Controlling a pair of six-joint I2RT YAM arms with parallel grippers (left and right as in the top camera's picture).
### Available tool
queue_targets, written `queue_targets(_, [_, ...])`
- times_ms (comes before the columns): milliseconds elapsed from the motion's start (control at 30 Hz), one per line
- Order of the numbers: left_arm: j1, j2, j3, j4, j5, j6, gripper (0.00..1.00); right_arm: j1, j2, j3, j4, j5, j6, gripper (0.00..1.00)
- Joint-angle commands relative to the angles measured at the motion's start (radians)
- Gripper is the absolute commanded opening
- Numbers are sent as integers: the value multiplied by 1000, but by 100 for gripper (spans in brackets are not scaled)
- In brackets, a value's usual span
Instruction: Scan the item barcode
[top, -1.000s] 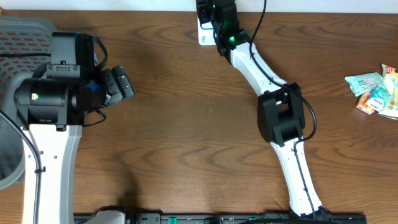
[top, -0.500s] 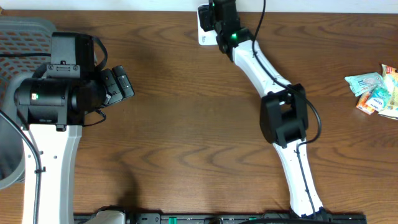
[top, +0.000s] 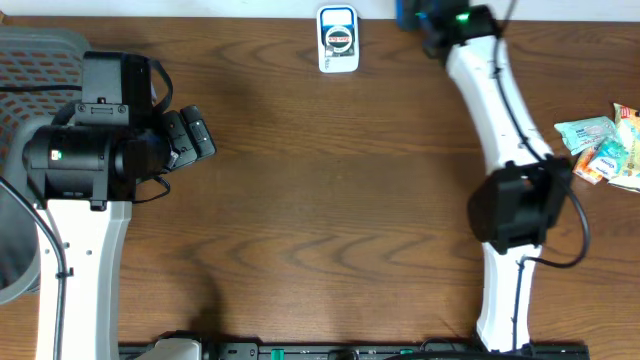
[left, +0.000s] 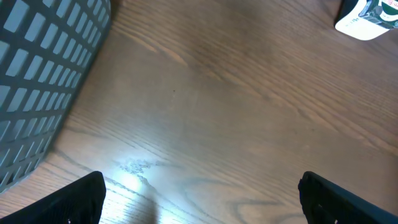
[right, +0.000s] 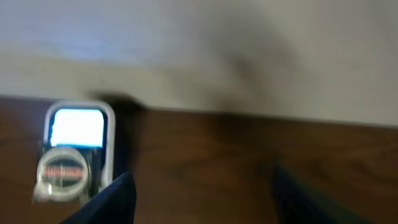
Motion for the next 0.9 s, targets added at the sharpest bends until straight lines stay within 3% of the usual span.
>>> queue_targets(0, [3, -5, 2, -4, -13, -12, 98, 7, -15, 5, -56, -219, -13, 70])
queue_targets(133, [3, -5, 2, -4, -13, -12, 98, 23, 3, 5, -111, -337, -10, 79])
queue_targets(433, [3, -5, 2, -4, -13, -12, 98, 117, 81, 5, -100, -338, 37, 88])
queue_targets(767, [3, -5, 2, -4, -13, -12, 98, 233, 152, 5, -156, -226, 123, 92])
queue_targets(867, [3, -5, 2, -4, -13, -12, 98, 271, 175, 5, -179, -107, 194, 93])
